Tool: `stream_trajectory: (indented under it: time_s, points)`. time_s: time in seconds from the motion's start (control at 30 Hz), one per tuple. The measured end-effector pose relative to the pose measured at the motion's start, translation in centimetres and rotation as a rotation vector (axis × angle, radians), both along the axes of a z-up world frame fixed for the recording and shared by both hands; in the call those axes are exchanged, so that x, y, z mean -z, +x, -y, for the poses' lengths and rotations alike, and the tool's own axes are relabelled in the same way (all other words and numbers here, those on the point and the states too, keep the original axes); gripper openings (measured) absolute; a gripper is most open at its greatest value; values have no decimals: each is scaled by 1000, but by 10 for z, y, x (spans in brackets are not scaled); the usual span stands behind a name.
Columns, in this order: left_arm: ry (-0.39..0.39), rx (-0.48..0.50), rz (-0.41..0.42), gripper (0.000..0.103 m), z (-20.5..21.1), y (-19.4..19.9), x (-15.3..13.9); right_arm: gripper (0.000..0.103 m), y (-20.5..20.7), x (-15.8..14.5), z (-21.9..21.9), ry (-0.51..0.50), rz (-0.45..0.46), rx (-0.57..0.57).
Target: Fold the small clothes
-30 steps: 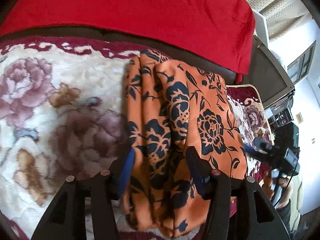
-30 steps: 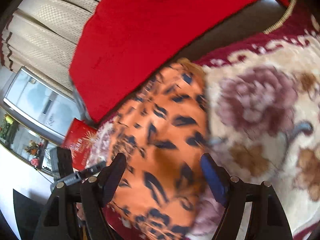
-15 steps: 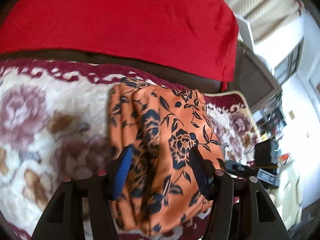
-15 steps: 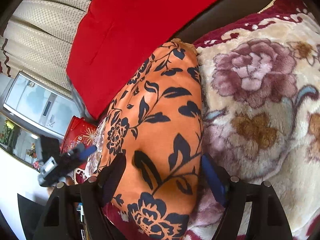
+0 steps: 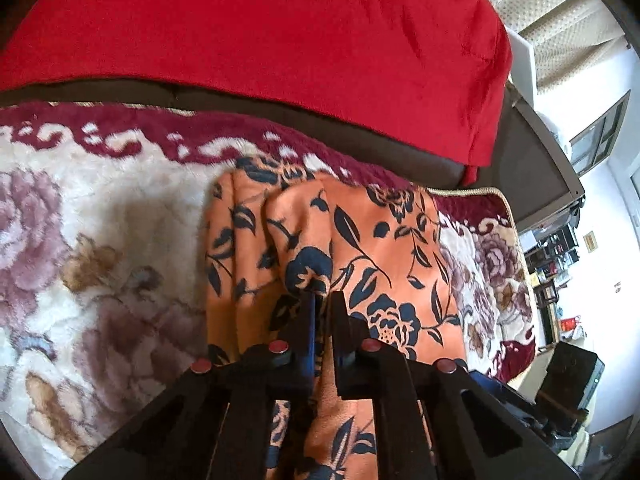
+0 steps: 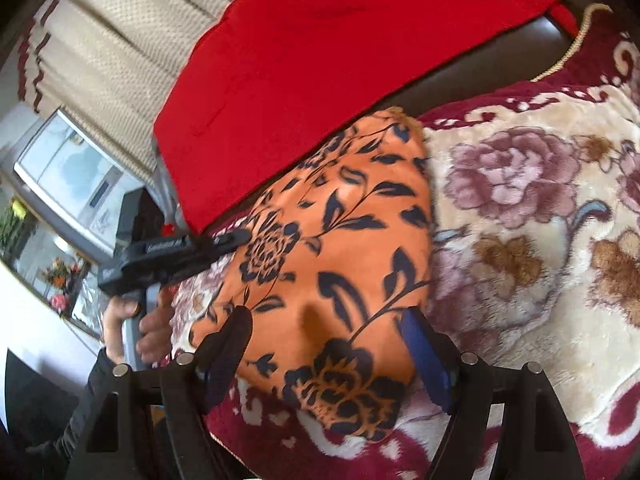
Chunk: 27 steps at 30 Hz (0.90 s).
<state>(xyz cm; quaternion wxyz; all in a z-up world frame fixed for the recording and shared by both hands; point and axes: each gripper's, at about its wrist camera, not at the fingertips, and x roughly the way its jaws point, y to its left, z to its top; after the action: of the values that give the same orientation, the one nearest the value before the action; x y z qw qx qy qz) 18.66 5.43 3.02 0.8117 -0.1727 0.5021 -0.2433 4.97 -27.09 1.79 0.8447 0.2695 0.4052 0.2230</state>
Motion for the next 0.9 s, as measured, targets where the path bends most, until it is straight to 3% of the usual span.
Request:
stream_trajectory:
  time_s: [0.1, 0.23, 0.3, 0.37, 0.5, 0.67, 0.73, 0.77, 0.8, 0.9]
  points:
    - [24, -29, 63, 6, -8, 0, -12, 80, -3, -3, -6, 4, 10, -10]
    - [118, -26, 13, 6, -1, 6, 21, 81, -2, -7, -13, 9, 23, -21]
    - [118, -33, 2, 8, 0, 5, 38, 81, 0, -3, -16, 8, 15, -28]
    - [100, -45, 5, 8, -1, 4, 39, 81, 2, 1, -17, 17, 3, -33]
    - [164, -34, 28, 8, 6, 1, 32, 82, 0, -3, -15, 7, -4, -26]
    - [119, -60, -1, 11, 1, 3, 32, 82, -6, -14, -10, 153, 2, -59]
    - [60, -72, -22, 16, -8, -2, 25, 82, -5, -2, -13, 230, -47, -97]
    - [35, -79, -24, 24, -12, -6, 19, 82, -4, 6, -15, 221, -77, -90]
    - [32, -87, -17, 32, -15, -10, 13, 82, -7, 11, -14, 207, -88, -70]
    - [39, -89, 63, 35, -22, -40, -9, 82, -25, 9, -10, 239, -53, -44]
